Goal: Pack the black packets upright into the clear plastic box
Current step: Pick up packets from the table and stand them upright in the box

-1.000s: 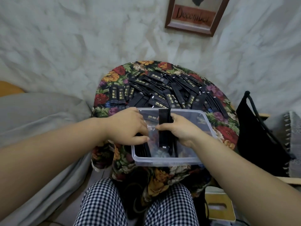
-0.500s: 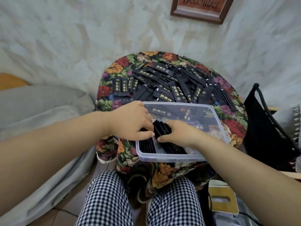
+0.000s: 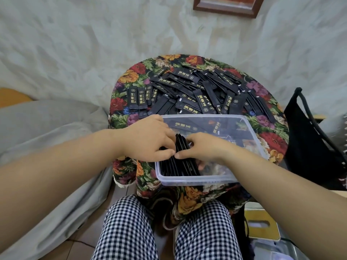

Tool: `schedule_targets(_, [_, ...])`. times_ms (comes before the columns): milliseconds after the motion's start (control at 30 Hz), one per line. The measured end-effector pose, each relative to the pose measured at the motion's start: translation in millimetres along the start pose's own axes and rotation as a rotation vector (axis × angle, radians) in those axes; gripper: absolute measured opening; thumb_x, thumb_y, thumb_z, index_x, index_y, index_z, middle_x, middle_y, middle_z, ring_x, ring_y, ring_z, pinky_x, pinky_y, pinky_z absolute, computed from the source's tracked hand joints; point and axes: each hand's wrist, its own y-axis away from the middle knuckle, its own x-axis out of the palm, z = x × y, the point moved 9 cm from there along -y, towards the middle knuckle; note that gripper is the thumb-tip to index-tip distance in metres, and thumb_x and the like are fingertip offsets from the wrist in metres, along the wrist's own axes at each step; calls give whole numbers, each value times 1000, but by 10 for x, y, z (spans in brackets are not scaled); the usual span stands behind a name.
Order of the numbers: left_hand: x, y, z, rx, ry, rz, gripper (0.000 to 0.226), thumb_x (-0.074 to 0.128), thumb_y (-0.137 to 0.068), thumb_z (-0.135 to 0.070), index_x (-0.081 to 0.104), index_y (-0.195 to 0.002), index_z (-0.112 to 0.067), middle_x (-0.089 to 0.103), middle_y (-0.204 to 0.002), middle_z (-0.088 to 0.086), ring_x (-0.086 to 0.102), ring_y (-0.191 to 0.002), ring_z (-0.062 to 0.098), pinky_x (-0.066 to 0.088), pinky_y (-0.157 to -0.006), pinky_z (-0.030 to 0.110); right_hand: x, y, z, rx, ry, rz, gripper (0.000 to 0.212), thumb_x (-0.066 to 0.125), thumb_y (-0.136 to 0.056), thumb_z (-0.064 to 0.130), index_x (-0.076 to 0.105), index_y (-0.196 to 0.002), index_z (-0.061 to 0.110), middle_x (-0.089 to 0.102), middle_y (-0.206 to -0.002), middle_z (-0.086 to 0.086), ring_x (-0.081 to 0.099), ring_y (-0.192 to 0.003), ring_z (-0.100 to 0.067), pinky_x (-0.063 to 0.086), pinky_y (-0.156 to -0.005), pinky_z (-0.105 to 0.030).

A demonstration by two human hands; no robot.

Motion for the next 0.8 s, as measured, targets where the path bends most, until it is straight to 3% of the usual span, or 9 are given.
schedule_targets(133, [7,18,14,-13,1,11,44,34,-90,-40,74,-96,-26,69,-96,-6,61,-75,16,25,-79,29,13,72,-87,28,-113,82,26,72,-83,27,55,-102,21,65,-82,-5,61,-57,-13,54,-53,-22])
schedule_targets(267, [37,14,42,-43,15,53,48,29,-90,-43,69,-111,-27,65,-112,-4,63,-88,21,26,-84,30,27,115,-241,66,-202,119,43,69,-86,18,52,-124,10,68,-103,-25,64,-66,-19,58,-68,-29])
schedule_targets(333, [48,8,42,-47,10,71,50,28,-90,-43,66,-118,-26,63,-119,-3,63,-92,23,27,-85,32,31,110,-256,60,-229,96,50,68,-86,13,48,-132,6,68,-92,-21,64,-61,-17,58,-65,-27])
schedule_targets(433, [34,18,6,-24,-23,73,48,29,-92,-41,66,-118,-25,63,-122,-3,64,-93,22,27,-85,32,9,94,-243,56,-253,37,49,69,-85,11,47,-129,9,64,-77,-10,62,-57,-15,57,-63,-27])
schedule_targets(567, [30,17,-14,-5,-46,97,51,25,-93,-42,71,-111,-27,67,-118,-9,63,-100,17,26,-87,30,15,86,-233,48,-259,31,49,71,-83,12,50,-127,10,63,-79,-9,64,-62,-17,58,-69,-32])
schedule_targets(733, [85,12,1,-22,-54,211,65,11,-91,-51,65,-120,-30,56,-133,-12,51,-122,12,22,-96,31,26,107,-270,48,-237,55,56,72,-82,10,47,-132,11,66,-78,-10,66,-66,-20,58,-71,-34])
schedule_targets(800, [93,0,-12,-16,-83,255,71,4,-88,-55,63,-121,-33,53,-135,-15,46,-127,10,19,-99,30,51,113,-289,53,-243,78,55,72,-82,10,47,-131,11,67,-75,-10,66,-64,-19,58,-64,-29])
